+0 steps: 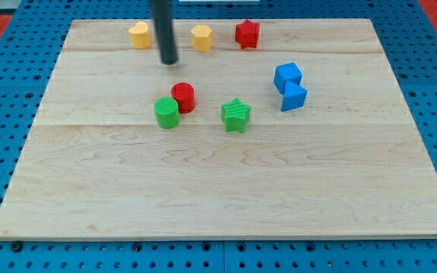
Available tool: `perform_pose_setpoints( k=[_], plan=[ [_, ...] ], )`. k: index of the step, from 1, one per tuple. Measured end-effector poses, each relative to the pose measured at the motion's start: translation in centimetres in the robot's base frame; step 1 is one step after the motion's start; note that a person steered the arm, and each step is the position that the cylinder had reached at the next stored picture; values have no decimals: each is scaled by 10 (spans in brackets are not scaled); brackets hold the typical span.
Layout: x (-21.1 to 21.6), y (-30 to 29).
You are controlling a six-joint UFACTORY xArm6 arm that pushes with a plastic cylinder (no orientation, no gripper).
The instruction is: Slide your arm towards the red star
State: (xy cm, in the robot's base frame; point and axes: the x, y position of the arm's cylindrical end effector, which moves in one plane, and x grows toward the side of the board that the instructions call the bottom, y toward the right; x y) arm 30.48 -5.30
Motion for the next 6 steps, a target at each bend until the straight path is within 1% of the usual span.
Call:
perform_pose_setpoints(
  k=[1,2,3,4,5,6],
  plan=[
    [-2,87],
    [-23,188],
    [-102,237],
    [-113,189],
    [-112,128],
    [-112,81]
  ],
)
